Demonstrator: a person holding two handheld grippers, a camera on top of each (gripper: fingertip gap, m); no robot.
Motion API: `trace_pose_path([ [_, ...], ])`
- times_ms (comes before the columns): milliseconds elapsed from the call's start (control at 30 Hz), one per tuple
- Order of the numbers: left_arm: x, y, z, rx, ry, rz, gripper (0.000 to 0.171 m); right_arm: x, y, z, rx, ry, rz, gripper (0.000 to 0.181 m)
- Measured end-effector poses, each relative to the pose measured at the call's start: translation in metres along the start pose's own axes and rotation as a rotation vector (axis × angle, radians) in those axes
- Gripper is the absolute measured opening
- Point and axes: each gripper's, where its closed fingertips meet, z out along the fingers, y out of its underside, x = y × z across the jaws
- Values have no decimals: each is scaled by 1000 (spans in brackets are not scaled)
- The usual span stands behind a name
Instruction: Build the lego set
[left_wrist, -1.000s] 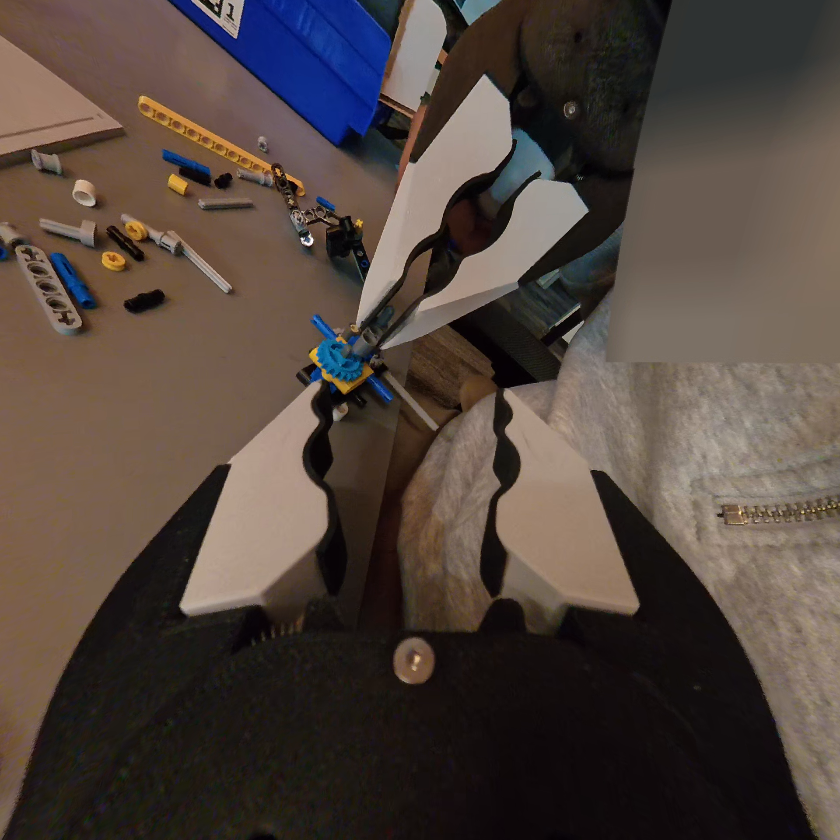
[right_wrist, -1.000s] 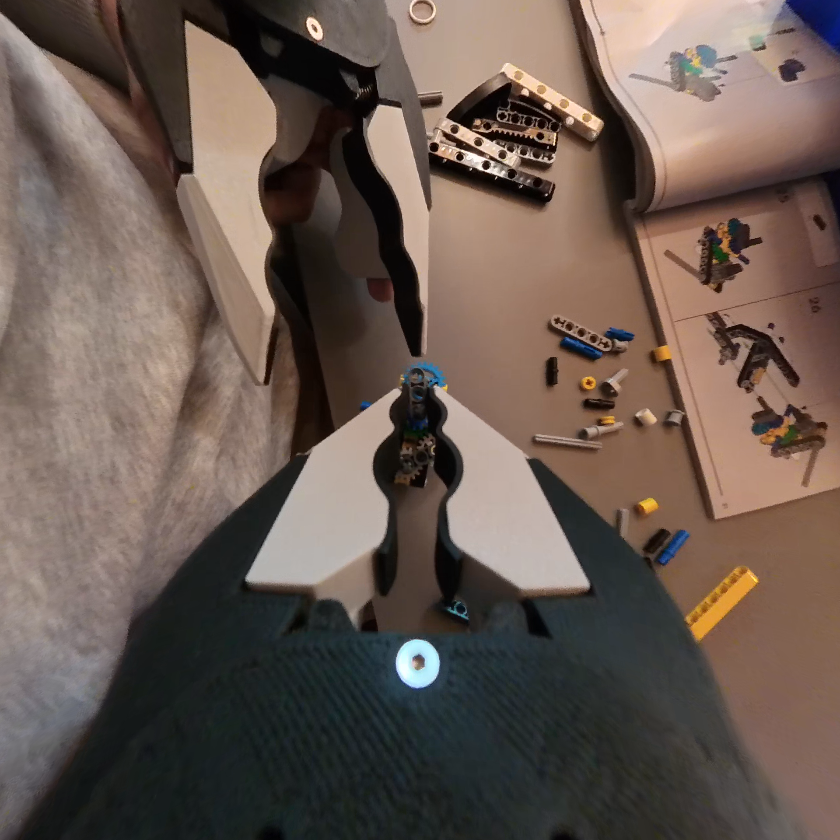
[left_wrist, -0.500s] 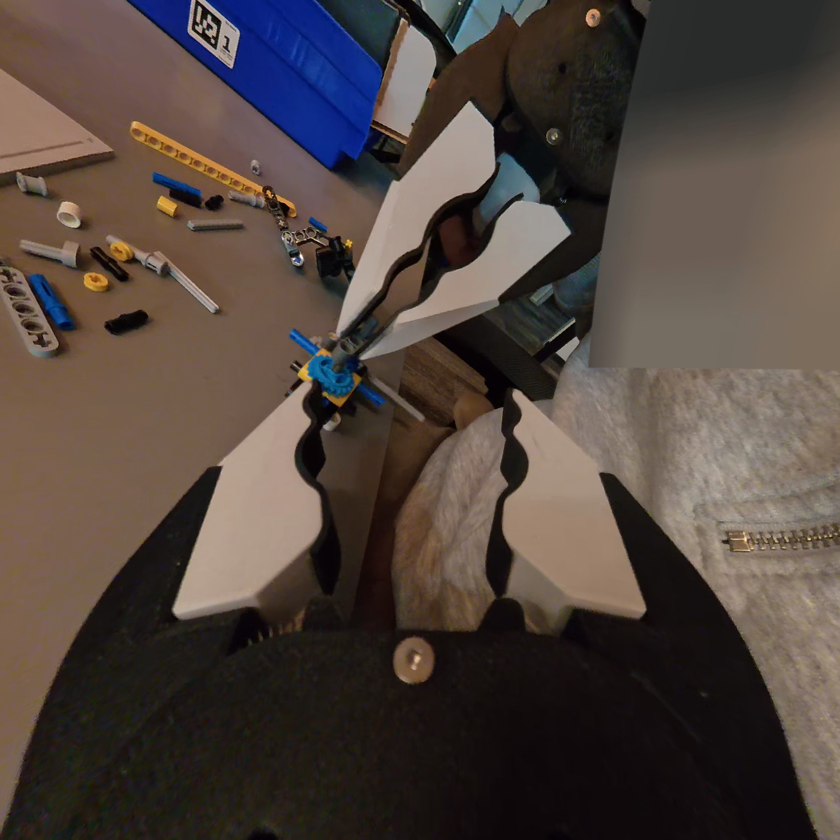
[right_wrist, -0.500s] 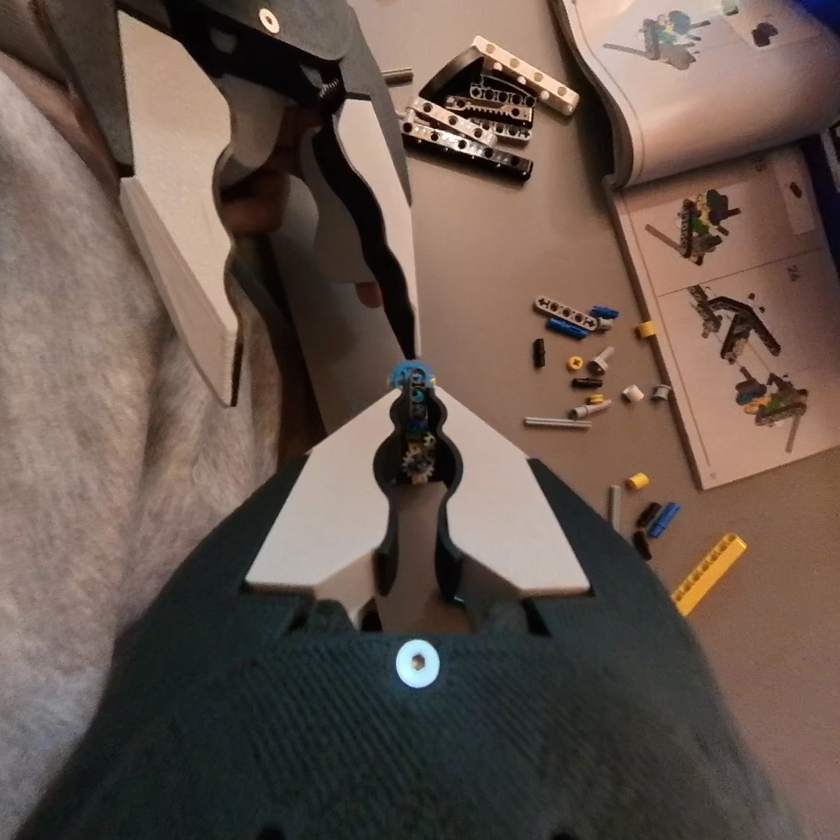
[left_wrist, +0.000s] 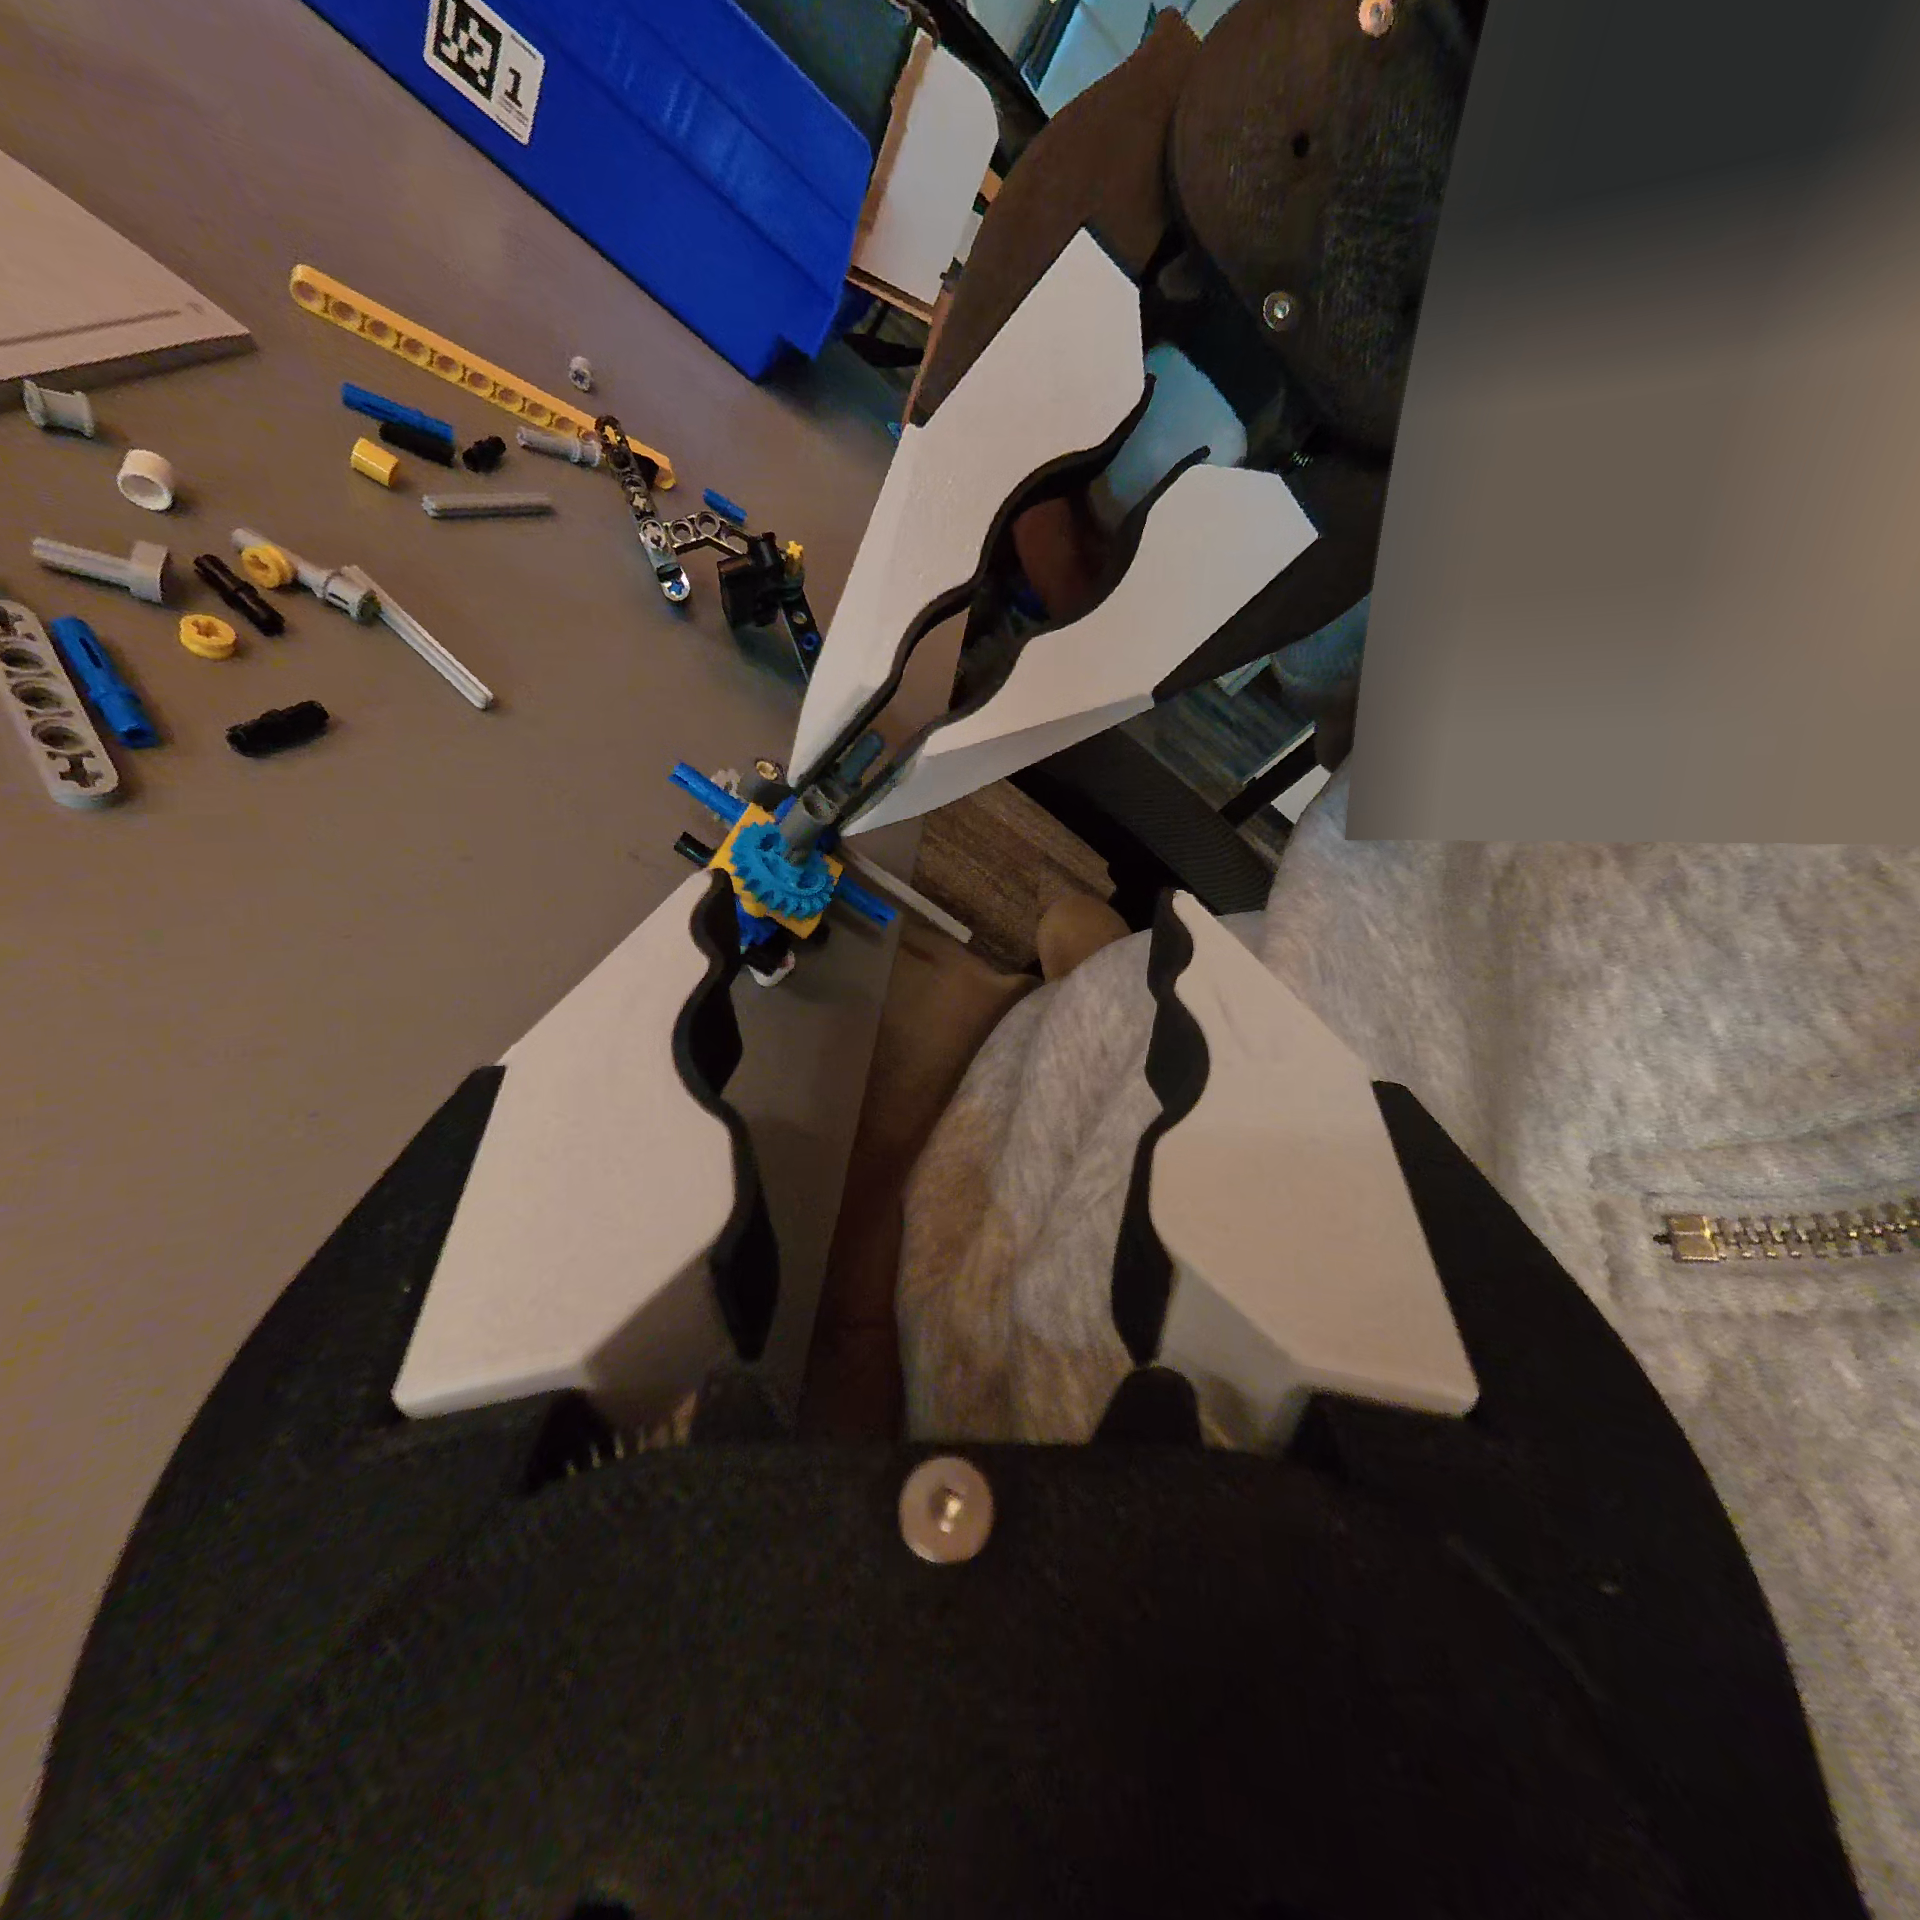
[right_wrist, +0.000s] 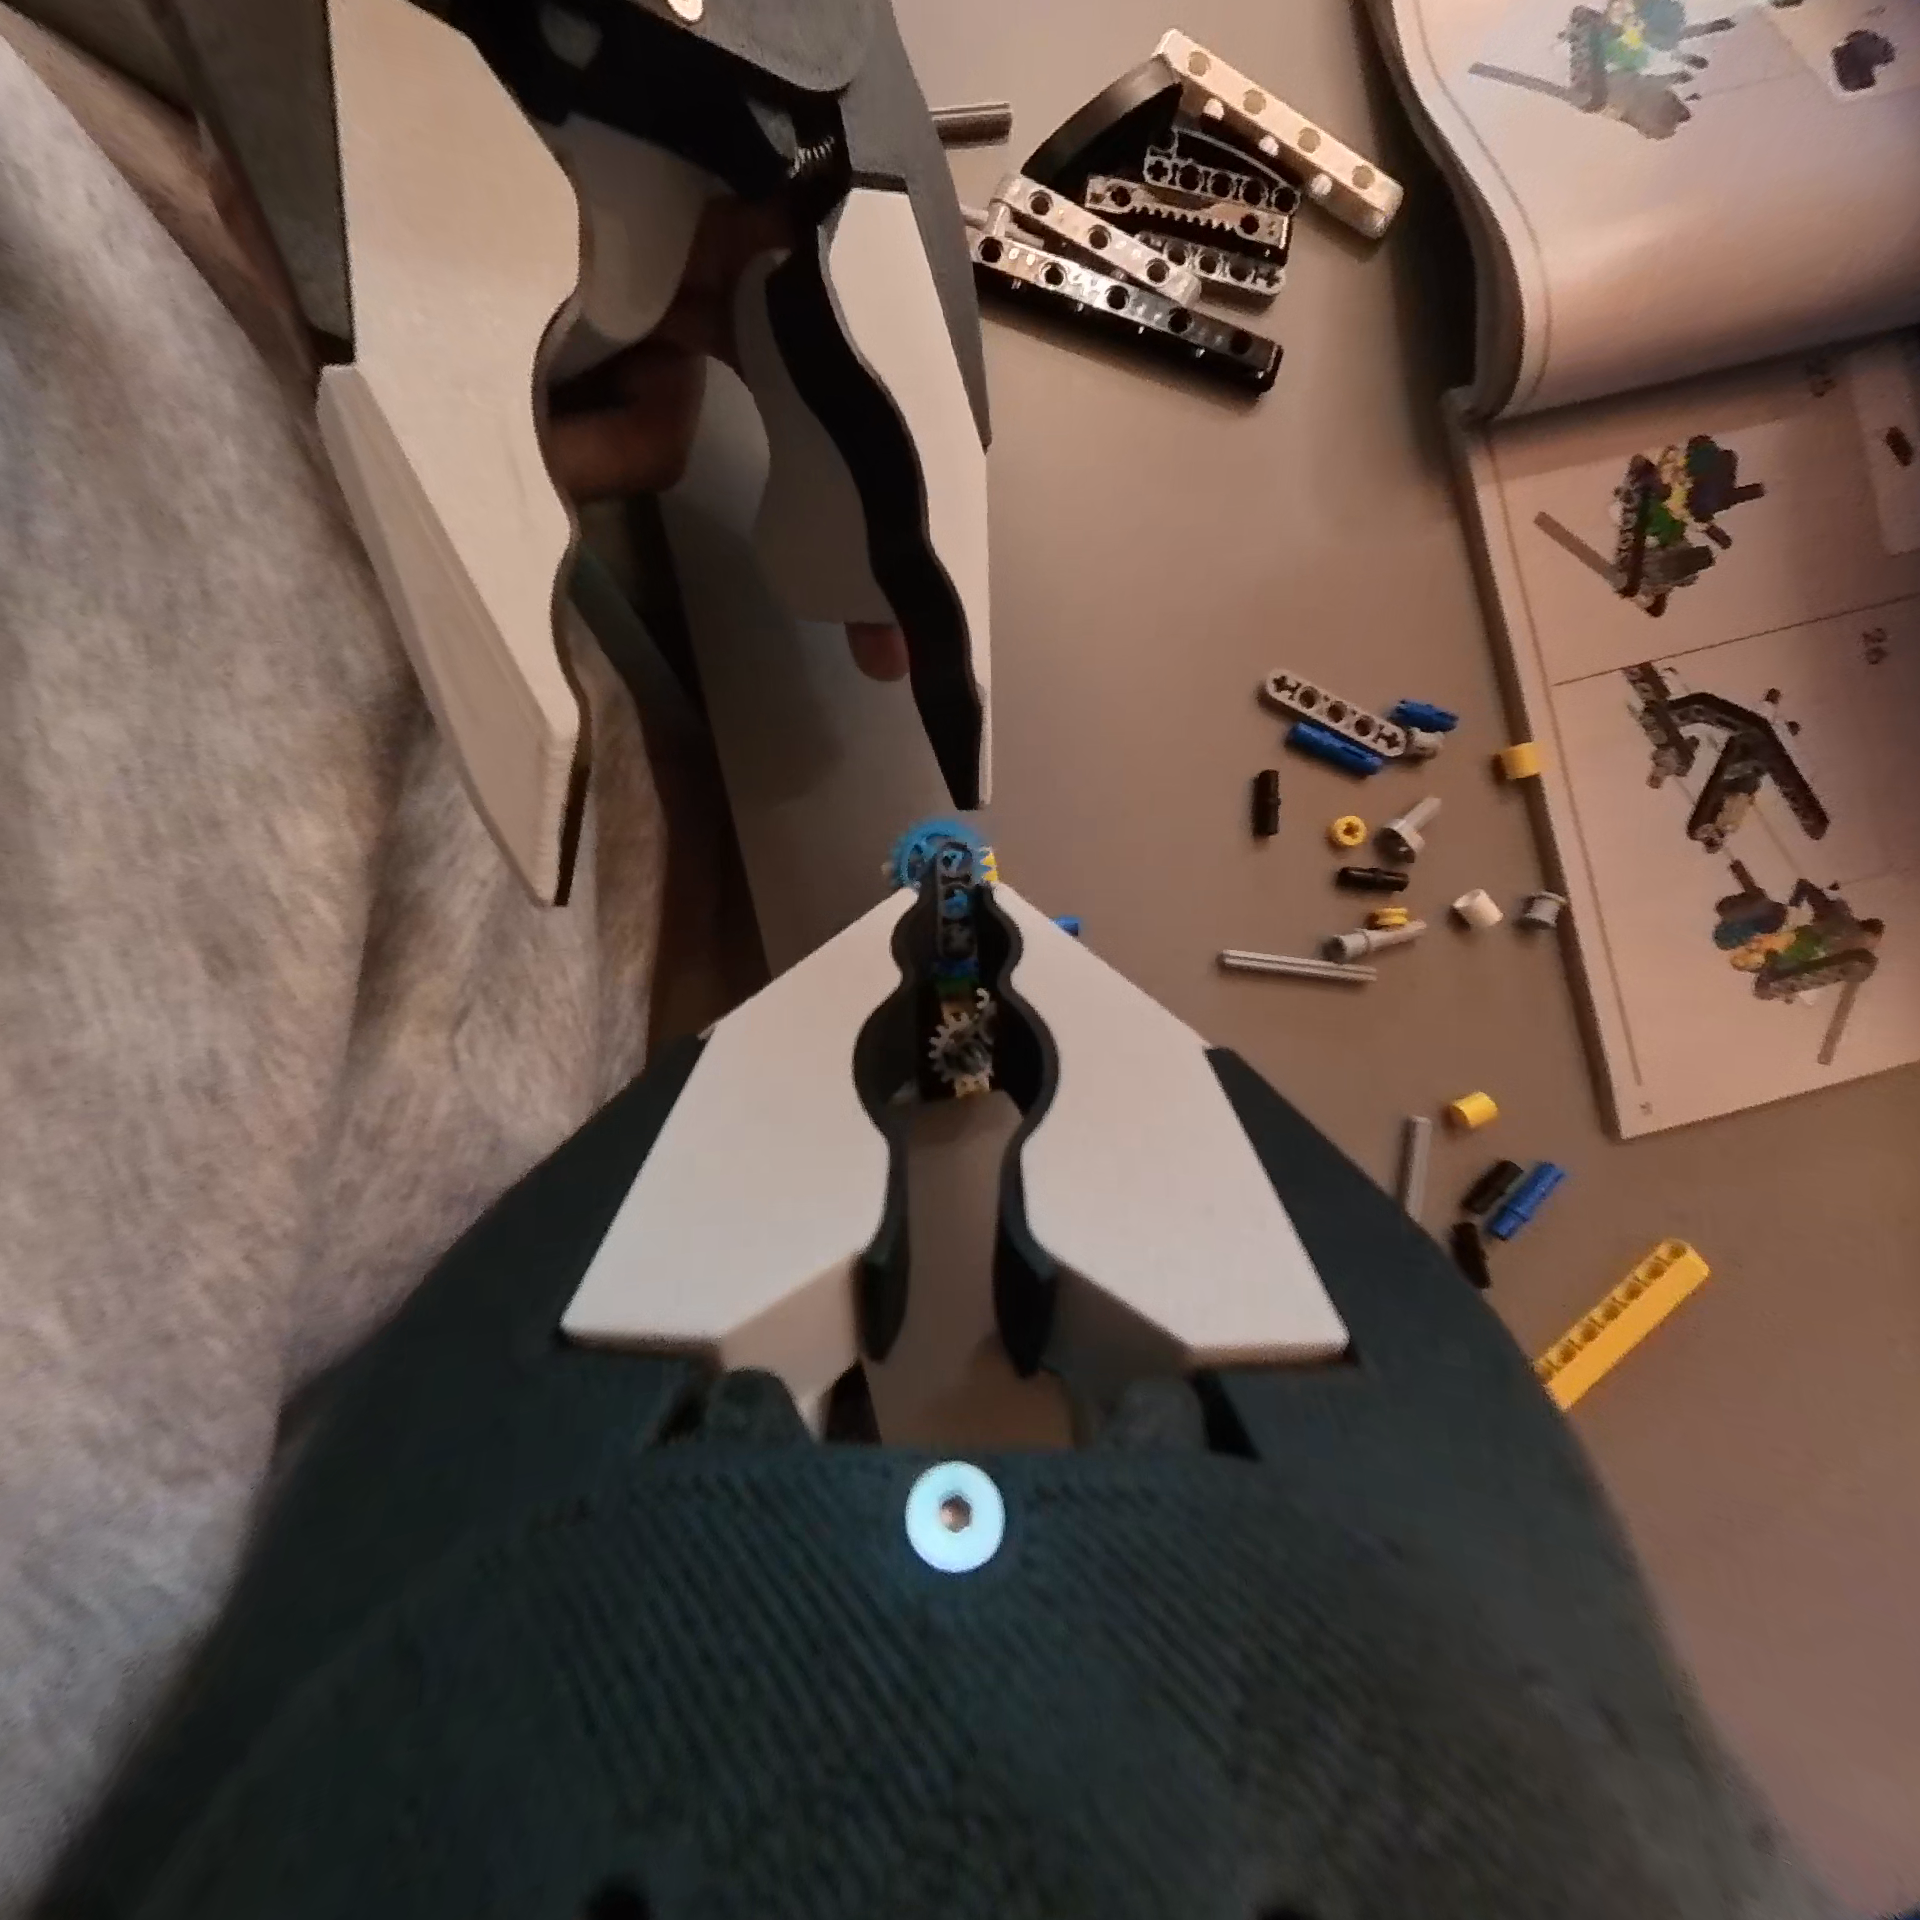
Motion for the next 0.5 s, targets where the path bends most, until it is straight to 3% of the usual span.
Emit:
trace_pose_path([
  [500, 19, 5, -5, -16, 89, 49, 69, -2, 3, -1, 0, -54, -38, 6],
])
